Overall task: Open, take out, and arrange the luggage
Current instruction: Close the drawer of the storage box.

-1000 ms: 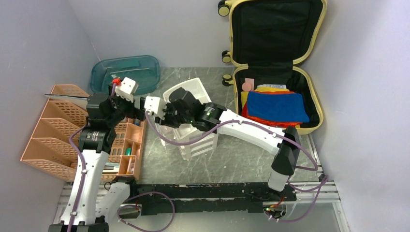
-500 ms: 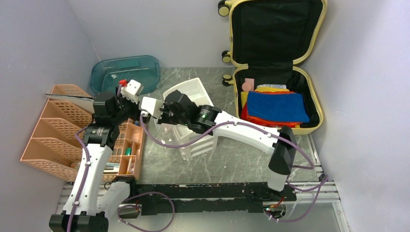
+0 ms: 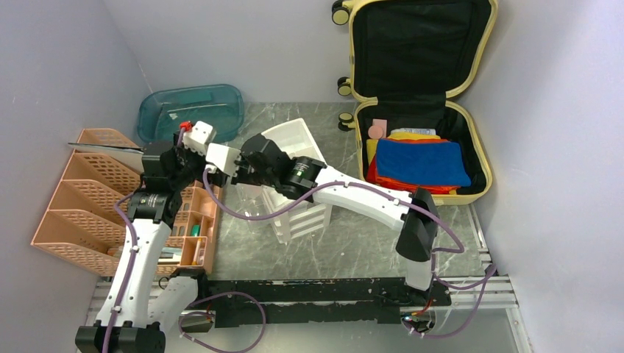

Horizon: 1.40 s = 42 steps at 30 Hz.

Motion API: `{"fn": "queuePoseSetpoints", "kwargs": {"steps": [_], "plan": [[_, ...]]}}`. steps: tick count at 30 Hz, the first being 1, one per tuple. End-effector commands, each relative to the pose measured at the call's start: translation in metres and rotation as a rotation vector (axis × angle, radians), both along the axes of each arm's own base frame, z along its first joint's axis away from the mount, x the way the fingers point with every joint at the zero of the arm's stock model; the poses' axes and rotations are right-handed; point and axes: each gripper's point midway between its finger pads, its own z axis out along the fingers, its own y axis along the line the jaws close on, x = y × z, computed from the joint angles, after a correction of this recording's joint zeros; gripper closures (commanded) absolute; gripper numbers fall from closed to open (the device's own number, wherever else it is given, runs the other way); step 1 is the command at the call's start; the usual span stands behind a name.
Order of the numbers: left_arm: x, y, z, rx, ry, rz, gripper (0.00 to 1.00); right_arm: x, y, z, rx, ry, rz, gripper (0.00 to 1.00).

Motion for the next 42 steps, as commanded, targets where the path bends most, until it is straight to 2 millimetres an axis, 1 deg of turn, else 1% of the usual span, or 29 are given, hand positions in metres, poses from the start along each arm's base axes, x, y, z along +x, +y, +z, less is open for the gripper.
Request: {"fn": "queuePoseSetpoints", "kwargs": {"steps": [1,3,7,11,14,16,19,21,22,24,26,29,32,35,37,40,42], "plan": [[0.007,0.013,0.018,-0.006,-0.063,0.093,0.04,0.001,0.004,-0.011,-0.038,0.019,-0.014,0.91],[0.013,0.027,0.023,-0.016,-0.078,0.193,0.04,0.010,0.005,-0.021,-0.059,0.011,-0.043,0.91],[0.022,0.054,0.026,-0.012,-0.083,0.365,0.04,0.021,0.010,-0.032,-0.062,0.016,-0.070,0.91],[0.026,0.077,0.024,0.008,-0.070,0.499,0.04,0.032,0.014,-0.039,-0.067,0.021,-0.102,0.91],[0.025,0.076,0.023,0.008,-0.068,0.497,0.03,0.040,0.013,-0.035,-0.050,0.020,-0.129,0.91],[0.024,0.071,0.023,-0.002,-0.071,0.468,0.04,0.040,0.013,-0.028,-0.033,0.015,-0.134,0.91],[0.022,0.065,0.025,-0.008,-0.081,0.429,0.04,0.039,0.010,-0.002,0.010,0.002,-0.136,0.90],[0.020,0.059,0.026,-0.010,-0.090,0.393,0.04,0.032,0.008,0.023,0.047,-0.001,-0.110,0.89],[0.019,0.054,0.026,-0.013,-0.089,0.359,0.03,0.026,0.007,0.036,0.064,0.007,-0.081,0.89],[0.017,0.043,0.025,-0.020,-0.083,0.297,0.04,0.013,0.002,0.054,0.076,0.031,-0.033,0.87],[0.016,0.035,0.023,-0.032,-0.074,0.252,0.04,0.004,-0.003,0.063,0.080,0.059,-0.015,0.86],[0.015,0.023,0.023,-0.046,-0.070,0.181,0.04,-0.012,-0.015,0.068,0.072,0.097,0.018,0.86],[0.018,0.013,0.021,-0.064,-0.068,0.125,0.04,-0.037,-0.030,0.079,0.089,0.118,0.108,0.86],[0.026,0.004,0.018,-0.088,-0.053,0.083,0.04,-0.062,-0.043,0.083,0.077,0.141,0.208,0.86],[0.033,-0.002,0.014,-0.104,-0.024,0.058,0.04,-0.078,-0.050,0.078,0.053,0.150,0.285,0.86],[0.039,-0.013,0.011,-0.137,0.008,0.003,0.03,-0.093,-0.059,0.055,0.004,0.148,0.365,0.87],[0.040,-0.020,0.007,-0.154,0.031,-0.031,0.04,-0.092,-0.061,0.038,-0.026,0.127,0.364,0.87]]}}
